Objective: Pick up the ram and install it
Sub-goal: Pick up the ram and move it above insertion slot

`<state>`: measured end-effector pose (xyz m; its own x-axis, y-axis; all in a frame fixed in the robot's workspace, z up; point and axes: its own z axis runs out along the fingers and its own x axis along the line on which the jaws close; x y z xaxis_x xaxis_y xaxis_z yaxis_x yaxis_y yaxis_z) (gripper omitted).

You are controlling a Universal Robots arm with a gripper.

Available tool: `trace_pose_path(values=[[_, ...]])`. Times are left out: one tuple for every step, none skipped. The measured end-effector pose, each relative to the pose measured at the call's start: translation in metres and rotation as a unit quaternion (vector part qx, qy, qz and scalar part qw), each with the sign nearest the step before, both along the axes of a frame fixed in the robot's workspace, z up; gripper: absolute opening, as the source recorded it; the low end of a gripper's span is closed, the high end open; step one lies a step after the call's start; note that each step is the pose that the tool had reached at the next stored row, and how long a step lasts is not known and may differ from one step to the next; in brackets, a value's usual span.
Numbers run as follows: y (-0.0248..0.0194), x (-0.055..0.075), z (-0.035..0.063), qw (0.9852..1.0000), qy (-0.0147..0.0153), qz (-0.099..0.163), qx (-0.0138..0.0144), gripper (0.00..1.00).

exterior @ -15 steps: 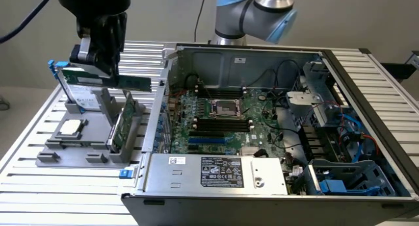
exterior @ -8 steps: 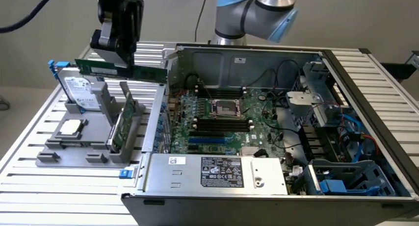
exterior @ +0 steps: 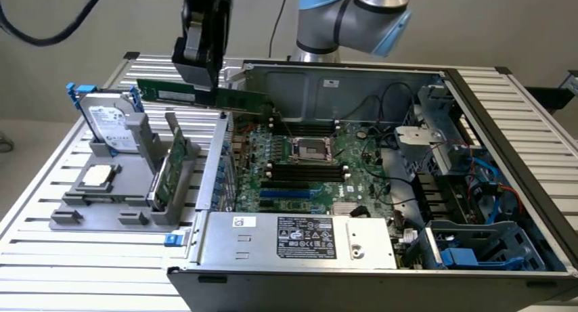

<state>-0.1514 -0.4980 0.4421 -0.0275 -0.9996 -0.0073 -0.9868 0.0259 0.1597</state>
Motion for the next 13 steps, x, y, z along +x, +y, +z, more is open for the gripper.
trace_pose_path(values=[[0.0000, 0.005, 0.0003, 1.0000, 0.0000, 0.000, 0.0000, 0.14], [0.0001, 0.009, 0.0005, 1.0000, 0.0000, 0.000, 0.0000, 0.14], [0.0001, 0.014, 0.0007, 1.0000, 0.0000, 0.000, 0.0000, 0.14], [0.0001, 0.018, 0.0008, 1.0000, 0.0001, 0.000, 0.0000, 0.14], [0.0002, 0.023, 0.0009, 1.0000, 0.0001, 0.000, 0.0001, 0.14], [0.0003, 0.027, 0.0010, 1.0000, 0.0001, 0.000, 0.0001, 0.14], [0.0004, 0.032, 0.0011, 1.0000, 0.0001, 0.000, 0.0002, 0.14], [0.0005, 0.037, 0.0011, 1.0000, 0.0001, 0.000, 0.0003, 0.14], [0.0006, 0.041, 0.0012, 1.0000, 0.0001, 0.000, 0.0004, 0.14], [0.0007, 0.045, 0.0012, 1.0000, 0.0001, 0.000, 0.0005, 0.14], [0.0008, 0.050, 0.0012, 1.0000, 0.0001, 0.000, 0.0006, 0.14], [0.0009, 0.055, 0.0012, 1.0000, 0.0001, 0.000, 0.0006, 0.14], [0.0011, 0.059, 0.0012, 1.0000, 0.0001, 0.000, 0.0006, 0.14]])
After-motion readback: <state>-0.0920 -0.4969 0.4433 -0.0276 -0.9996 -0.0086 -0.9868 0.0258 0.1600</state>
